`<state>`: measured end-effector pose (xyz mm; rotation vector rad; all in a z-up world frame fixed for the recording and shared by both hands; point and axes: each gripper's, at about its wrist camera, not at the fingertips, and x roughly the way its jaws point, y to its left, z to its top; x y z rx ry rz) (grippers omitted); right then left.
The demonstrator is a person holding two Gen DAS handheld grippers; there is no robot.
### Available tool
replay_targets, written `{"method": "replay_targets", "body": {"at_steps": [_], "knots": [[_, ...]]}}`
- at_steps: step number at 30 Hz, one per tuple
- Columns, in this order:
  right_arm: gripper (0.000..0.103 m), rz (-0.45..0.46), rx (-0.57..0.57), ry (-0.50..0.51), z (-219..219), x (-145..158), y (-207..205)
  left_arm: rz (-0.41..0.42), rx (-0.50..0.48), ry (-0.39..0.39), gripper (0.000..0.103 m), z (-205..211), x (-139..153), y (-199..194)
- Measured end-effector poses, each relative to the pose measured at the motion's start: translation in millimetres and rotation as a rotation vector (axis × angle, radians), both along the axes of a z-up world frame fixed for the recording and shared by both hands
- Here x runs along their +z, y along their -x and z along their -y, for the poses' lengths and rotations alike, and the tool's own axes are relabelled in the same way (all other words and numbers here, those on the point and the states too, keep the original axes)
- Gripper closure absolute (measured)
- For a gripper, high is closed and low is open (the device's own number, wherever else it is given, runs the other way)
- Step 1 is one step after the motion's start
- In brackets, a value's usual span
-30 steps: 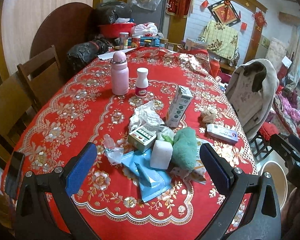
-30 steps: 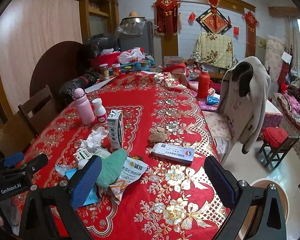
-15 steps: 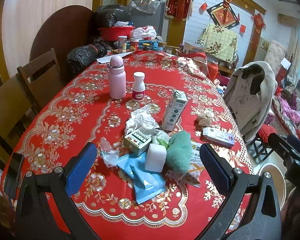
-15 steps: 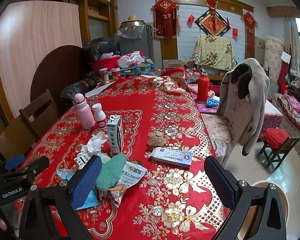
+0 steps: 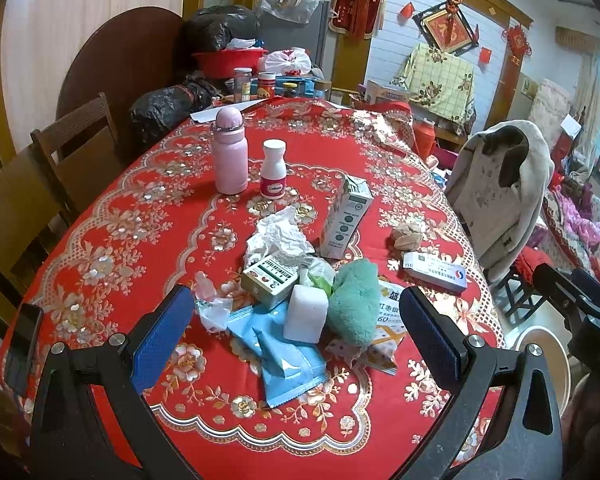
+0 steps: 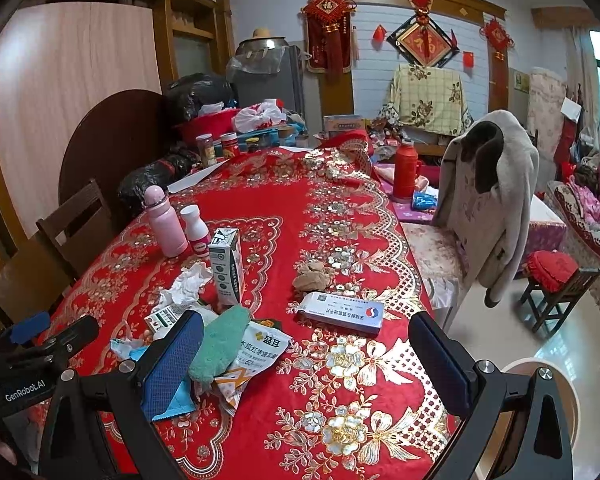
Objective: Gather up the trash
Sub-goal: 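Move both tools over the pile of trash on the table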
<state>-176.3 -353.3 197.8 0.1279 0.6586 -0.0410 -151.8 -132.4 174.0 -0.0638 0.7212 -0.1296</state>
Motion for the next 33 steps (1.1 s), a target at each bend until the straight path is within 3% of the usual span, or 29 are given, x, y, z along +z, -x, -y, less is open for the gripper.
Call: {"method": "replay_targets", "body": {"at_steps": [33], "knots": [[0.001,-0.038,-0.016,0.002,-4.2,-7.9,-10.7,-0.032,-0.008,0.009,0.001,-7.5,-5.3,-9.5]]}}
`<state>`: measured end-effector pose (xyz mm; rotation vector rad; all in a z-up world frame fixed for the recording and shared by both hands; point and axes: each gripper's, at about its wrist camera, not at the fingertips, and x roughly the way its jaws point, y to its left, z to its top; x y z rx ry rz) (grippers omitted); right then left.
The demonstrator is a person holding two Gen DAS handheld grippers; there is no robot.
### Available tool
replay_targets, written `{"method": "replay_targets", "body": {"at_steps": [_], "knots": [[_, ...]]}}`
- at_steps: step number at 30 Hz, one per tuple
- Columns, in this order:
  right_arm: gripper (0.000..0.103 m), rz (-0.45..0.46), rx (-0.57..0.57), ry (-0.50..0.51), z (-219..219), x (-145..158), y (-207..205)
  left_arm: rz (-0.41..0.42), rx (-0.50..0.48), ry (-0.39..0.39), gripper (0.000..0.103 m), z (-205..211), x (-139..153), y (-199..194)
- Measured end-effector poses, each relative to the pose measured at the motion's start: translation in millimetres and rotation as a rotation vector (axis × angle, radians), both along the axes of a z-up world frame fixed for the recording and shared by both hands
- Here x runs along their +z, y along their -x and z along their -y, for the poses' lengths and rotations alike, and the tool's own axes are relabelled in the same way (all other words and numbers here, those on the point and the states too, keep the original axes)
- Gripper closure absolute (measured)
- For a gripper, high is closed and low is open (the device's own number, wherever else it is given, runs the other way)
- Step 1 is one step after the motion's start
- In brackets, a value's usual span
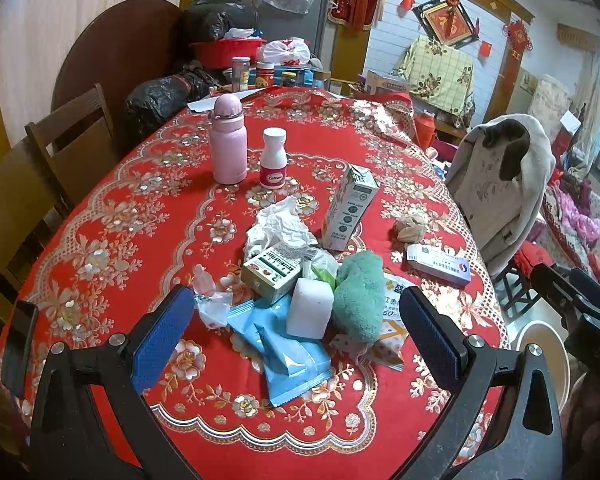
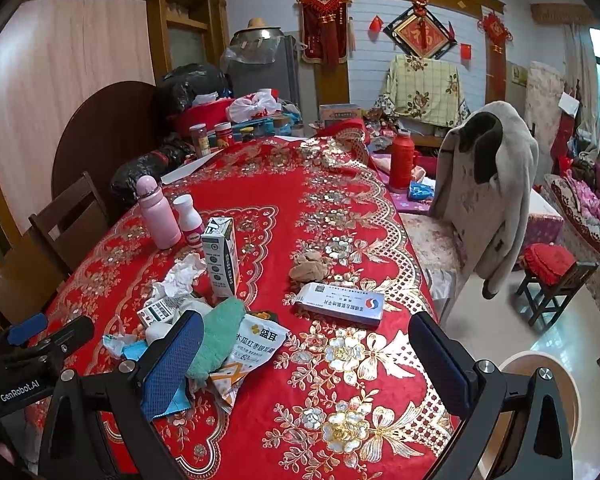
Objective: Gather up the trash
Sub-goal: 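Move both tools over the pile of trash on the table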
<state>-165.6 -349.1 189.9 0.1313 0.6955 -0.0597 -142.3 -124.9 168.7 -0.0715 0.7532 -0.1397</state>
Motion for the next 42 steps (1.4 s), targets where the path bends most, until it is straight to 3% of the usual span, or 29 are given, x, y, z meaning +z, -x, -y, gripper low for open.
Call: {"method": "replay_targets", "body": {"at_steps": [42], "knots": [[0.001,-0.076,0.004,0.018,-11.2,-16.4,-11.5,-0.047,0.005,0.008,0.001,-13.3,-18.3,-6.7]]}}
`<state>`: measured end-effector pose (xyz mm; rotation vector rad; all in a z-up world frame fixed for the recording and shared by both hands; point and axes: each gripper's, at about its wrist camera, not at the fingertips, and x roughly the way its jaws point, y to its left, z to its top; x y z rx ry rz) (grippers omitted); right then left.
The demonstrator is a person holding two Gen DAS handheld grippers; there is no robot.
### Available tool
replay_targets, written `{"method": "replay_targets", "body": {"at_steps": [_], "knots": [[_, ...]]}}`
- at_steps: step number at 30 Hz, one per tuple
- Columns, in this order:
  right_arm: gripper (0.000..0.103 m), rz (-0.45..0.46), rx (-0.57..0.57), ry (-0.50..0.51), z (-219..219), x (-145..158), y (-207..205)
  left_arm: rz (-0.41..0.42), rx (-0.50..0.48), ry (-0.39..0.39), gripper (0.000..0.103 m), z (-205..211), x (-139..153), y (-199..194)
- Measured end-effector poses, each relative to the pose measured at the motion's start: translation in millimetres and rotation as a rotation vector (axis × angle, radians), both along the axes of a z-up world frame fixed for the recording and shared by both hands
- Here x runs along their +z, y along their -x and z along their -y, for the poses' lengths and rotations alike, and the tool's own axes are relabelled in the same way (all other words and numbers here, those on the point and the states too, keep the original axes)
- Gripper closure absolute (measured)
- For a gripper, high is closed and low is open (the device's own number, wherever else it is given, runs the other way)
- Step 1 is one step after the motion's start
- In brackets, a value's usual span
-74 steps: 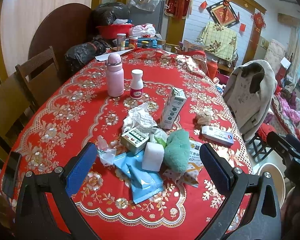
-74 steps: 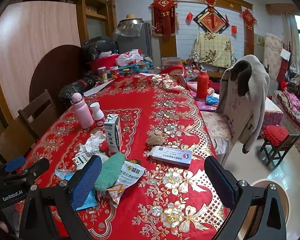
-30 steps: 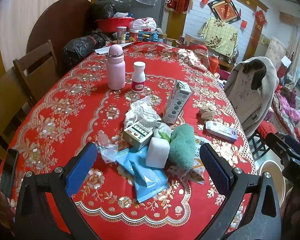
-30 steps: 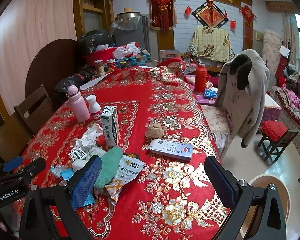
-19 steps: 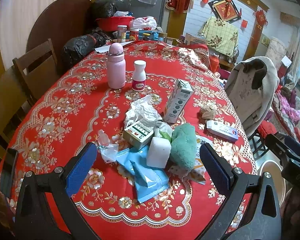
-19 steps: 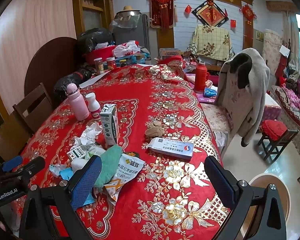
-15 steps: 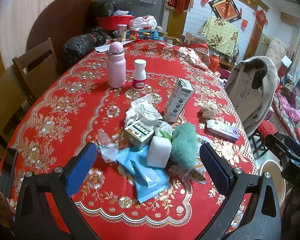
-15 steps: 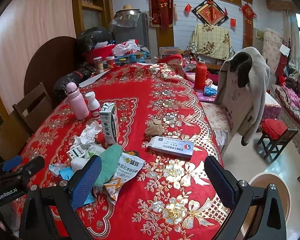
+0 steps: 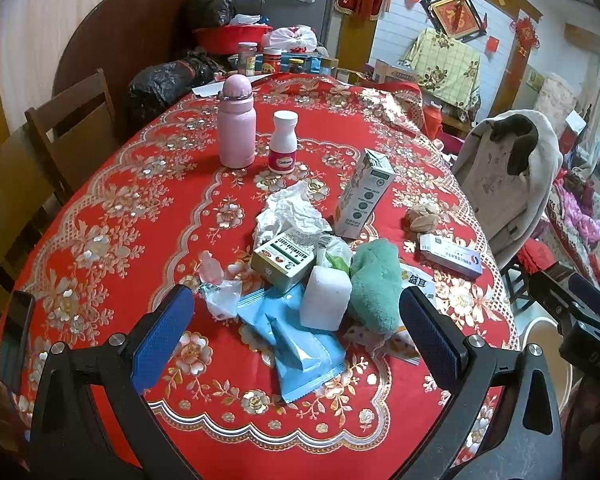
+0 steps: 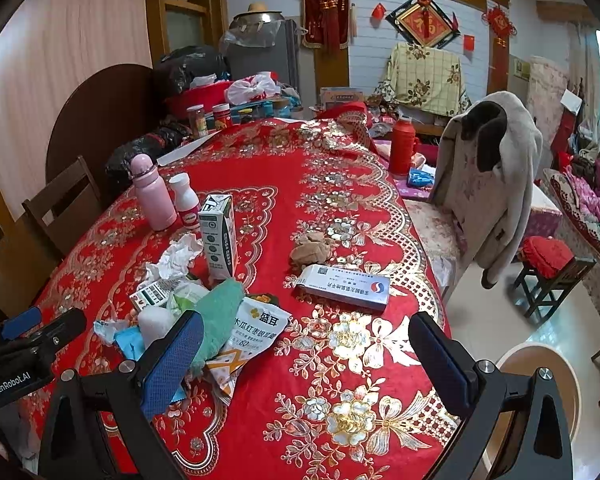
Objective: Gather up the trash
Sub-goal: 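Move both tools over the pile of trash on the table, then grasp the green towel with the right tool while the left tool grasps the white sponge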
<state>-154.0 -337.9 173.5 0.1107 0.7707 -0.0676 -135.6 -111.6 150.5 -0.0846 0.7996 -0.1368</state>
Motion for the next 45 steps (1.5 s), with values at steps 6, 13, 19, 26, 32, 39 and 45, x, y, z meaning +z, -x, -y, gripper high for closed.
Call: {"method": "replay_targets", "body": {"at_steps": [6,13,19,26,32,39,45], "knots": [[0.001,-0.011,0.005,-0.005,-2.1,-2.6,-1.9,-0.017,0.005,0.003,0.001,-5.1,-3.6,-2.8],[0.001,-0.031,0.012,-0.007,-5.6,-9.1,-5.5,-0.043,0.011,0.001,0.001,-10.0,-10.0,-6.5],[0.001,-0.05,0.02,0.003,-9.0,-14.1,-9.3,-0.057,0.022,0.0,0.001,-16.0,-14.1,-9.7],[0.001,-0.075,0.036,0.015,-12.1,-22.2,-15.2,-0.075,0.028,-0.014,0.001,-26.1,-21.0,-12.8],[0.001,-0.118,0.062,0.019,-13.8,-33.4,-21.7,-0.094,0.03,-0.04,0.001,-37.4,-29.1,-16.7],[0.002,-0.236,0.112,0.017,-12.6,-60.7,-31.9,-0.136,0.011,-0.025,0.001,-47.5,-40.3,-28.6],[0.002,-0.262,0.124,-0.127,-3.4,-67.0,-46.5,-0.166,-0.055,-0.013,0.001,-33.7,-47.7,-43.1]]}}
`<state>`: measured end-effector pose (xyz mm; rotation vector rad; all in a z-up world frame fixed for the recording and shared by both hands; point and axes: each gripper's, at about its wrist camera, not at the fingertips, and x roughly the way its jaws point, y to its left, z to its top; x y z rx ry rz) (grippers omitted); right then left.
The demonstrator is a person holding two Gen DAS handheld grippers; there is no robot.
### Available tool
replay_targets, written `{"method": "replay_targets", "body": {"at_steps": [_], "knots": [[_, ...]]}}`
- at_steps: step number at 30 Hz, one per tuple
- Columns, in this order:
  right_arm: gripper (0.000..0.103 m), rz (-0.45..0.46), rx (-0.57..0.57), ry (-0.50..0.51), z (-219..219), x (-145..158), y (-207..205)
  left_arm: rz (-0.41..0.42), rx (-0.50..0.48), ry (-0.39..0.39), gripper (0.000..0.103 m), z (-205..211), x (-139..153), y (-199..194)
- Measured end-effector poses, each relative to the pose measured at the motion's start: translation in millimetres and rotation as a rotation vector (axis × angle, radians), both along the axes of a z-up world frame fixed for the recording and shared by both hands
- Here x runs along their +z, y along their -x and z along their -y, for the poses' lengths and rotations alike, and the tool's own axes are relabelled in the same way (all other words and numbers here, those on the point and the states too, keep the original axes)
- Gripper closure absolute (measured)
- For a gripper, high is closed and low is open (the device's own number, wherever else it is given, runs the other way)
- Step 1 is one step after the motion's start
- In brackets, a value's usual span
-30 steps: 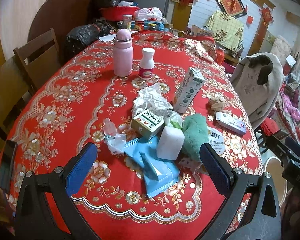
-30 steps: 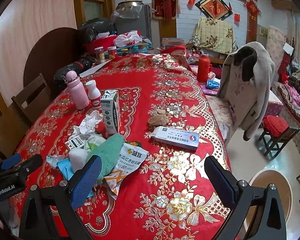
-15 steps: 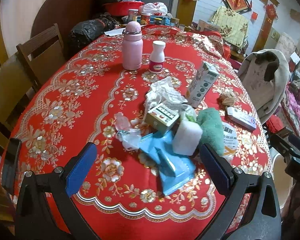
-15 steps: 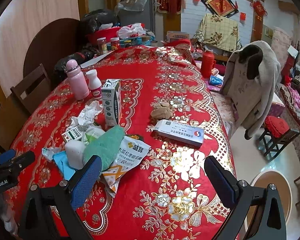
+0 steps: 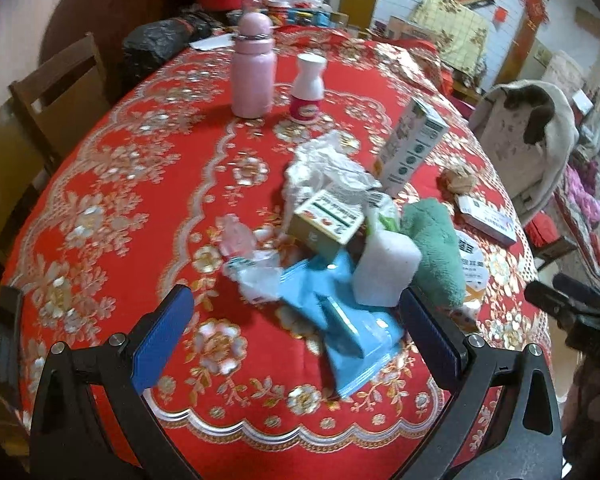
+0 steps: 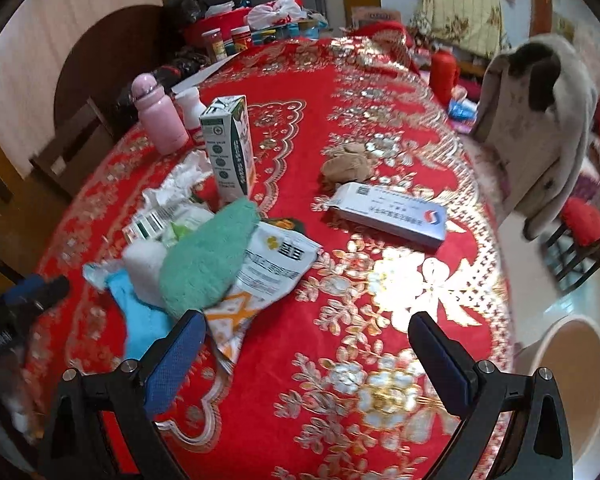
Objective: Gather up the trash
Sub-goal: 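Grasp the green towel with the right tool while the left tool grasps the white sponge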
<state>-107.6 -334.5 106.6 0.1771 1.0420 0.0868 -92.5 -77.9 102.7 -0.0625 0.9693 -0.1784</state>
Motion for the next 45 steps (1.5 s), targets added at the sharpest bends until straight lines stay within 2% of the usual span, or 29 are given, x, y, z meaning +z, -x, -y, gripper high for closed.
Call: {"method": "replay_targets", "body": {"at_steps": [2,8,15,18,20,22,23,25,28,30,31,32,34,35,36,37,38,42,44,45], "knots": [[0.011,-0.014,0.011,-0.016,-3.0,0.7,-11.0,-0.006,-0.033,-0.011,0.001,7.5,-1.7,-5.1],[0.028,-0.059,0.061,-0.155,-22.6,-2.4,-46.9,-0.003,-0.077,-0.041,0.001,10.0,-3.4,-12.6],[0.049,-0.196,0.102,-0.324,-50.2,-40.4,-83.6,-0.017,-0.112,-0.046,0.001,4.6,-9.7,-17.4],[0.062,-0.209,0.087,-0.364,-49.0,-49.9,-87.5,-0.023,-0.143,-0.047,0.001,11.1,-13.2,-20.6],[0.089,-0.202,0.075,-0.395,-42.6,-44.6,-87.4,-0.031,-0.167,-0.034,0.001,17.8,-16.2,-24.9],[0.094,-0.174,0.062,-0.419,-33.0,-33.2,-85.4,-0.036,-0.189,-0.029,0.001,24.9,-19.9,-30.0],[0.095,-0.157,0.058,-0.406,-29.6,-27.3,-83.7,-0.038,-0.201,-0.03,0.002,29.4,-21.4,-32.9],[0.095,-0.146,0.047,-0.398,-25.5,-23.4,-82.1,-0.05,-0.222,-0.036,0.01,37.5,-24.8,-39.4],[0.093,-0.165,0.044,-0.396,-24.7,-25.4,-81.4,-0.066,-0.247,-0.029,0.012,41.8,-28.0,-45.2],[0.078,-0.188,0.019,-0.41,-25.0,-30.3,-79.0,-0.064,-0.258,-0.038,0.014,42.8,-29.5,-46.9],[0.061,-0.19,0.009,-0.417,-26.7,-32.2,-79.2,-0.069,-0.265,-0.038,0.022,43.1,-30.9,-48.1],[0.059,-0.189,0.004,-0.412,-28.1,-35.0,-79.7,-0.08,-0.275,-0.035,0.027,43.3,-32.9,-49.6],[0.059,-0.198,-0.008,-0.399,-30.8,-39.0,-82.7,-0.117,-0.297,-0.015,0.041,44.6,-39.6,-53.2],[0.059,-0.201,-0.016,-0.408,-29.1,-39.6,-83.1,-0.131,-0.308,0.0,0.045,44.6,-42.7,-54.4],[0.059,-0.204,-0.024,-0.418,-27.7,-39.7,-83.6,-0.141,-0.319,0.013,0.052,44.7,-45.3,-54.9],[0.059,-0.205,-0.032,-0.424,-26.5,-39.0,-84.3,-0.149,-0.327,0.019,0.064,45.0,-47.1,-55.4],[0.059,-0.203,-0.034,-0.424,-26.4,-37.6,-84.8,-0.159,-0.336,0.024,0.071,45.4,-48.1,-55.4],[0.054,-0.209,-0.01,-0.419,-36.5,-33.9,-86.5,-0.159,-0.348,0.046,0.073,37.0,-40.0,-52.2],[0.038,-0.216,0.0,-0.424,-44.9,-35.2,-86.3,-0.153,-0.341,0.07,0.073,27.6,-31.2,-50.5],[0.036,-0.219,0.006,-0.423,-49.4,-36.1,-85.8,-0.143,-0.332,0.076,0.073,21.9,-26.0,-49.2]]}}
